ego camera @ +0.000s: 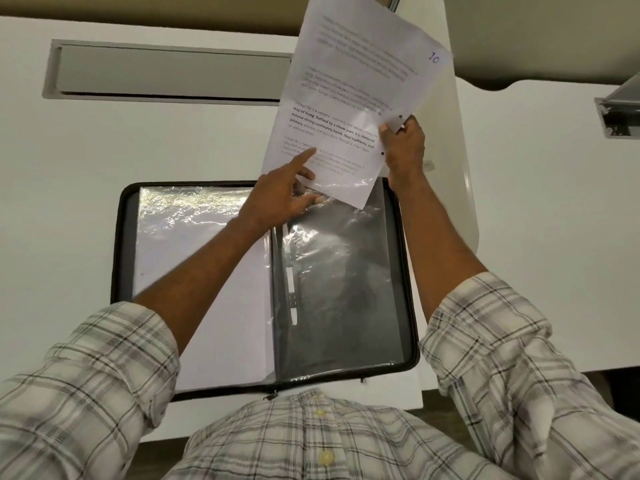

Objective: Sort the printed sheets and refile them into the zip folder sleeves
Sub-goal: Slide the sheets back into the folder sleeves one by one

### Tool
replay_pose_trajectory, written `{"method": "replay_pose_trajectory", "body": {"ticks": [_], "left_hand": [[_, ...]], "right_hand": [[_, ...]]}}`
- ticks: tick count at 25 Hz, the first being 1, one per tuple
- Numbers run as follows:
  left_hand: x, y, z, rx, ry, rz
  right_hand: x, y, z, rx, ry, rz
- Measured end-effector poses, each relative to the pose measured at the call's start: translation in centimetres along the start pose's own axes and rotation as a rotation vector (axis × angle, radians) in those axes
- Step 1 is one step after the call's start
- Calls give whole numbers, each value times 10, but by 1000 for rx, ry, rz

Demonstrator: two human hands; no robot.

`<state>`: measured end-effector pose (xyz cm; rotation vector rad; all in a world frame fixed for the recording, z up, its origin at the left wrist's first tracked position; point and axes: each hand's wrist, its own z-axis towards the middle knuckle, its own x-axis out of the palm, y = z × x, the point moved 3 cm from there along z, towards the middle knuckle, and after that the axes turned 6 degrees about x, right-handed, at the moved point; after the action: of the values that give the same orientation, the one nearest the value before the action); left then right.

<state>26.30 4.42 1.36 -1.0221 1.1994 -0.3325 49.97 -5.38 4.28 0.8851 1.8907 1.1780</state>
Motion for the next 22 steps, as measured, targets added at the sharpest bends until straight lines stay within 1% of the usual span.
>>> {"method": "replay_pose_trajectory", "body": {"ticks": [3, 6, 10, 12, 15, 20, 22], "left_hand": [[-10, 4, 2, -41, 31, 83], [-15, 1, 7, -109, 102, 167], [-20, -4, 18, -154, 138, 140], [-21, -4, 20, -132, 131, 147], [-23, -2, 21, -104, 125, 93], [-27, 2, 22, -35, 215, 75], [-28, 4, 23, 33, 254, 111]], "right_hand": [[-2, -2, 0, -29, -5, -47], [-2, -6, 0, -28, 12, -78], [1, -3, 1, -49, 17, -138], [1, 1, 5, -59, 28, -161], [0, 2, 9, -49, 36, -190], [0, -1, 12, -35, 31, -224], [4, -5, 8, -29, 33, -221]]}}
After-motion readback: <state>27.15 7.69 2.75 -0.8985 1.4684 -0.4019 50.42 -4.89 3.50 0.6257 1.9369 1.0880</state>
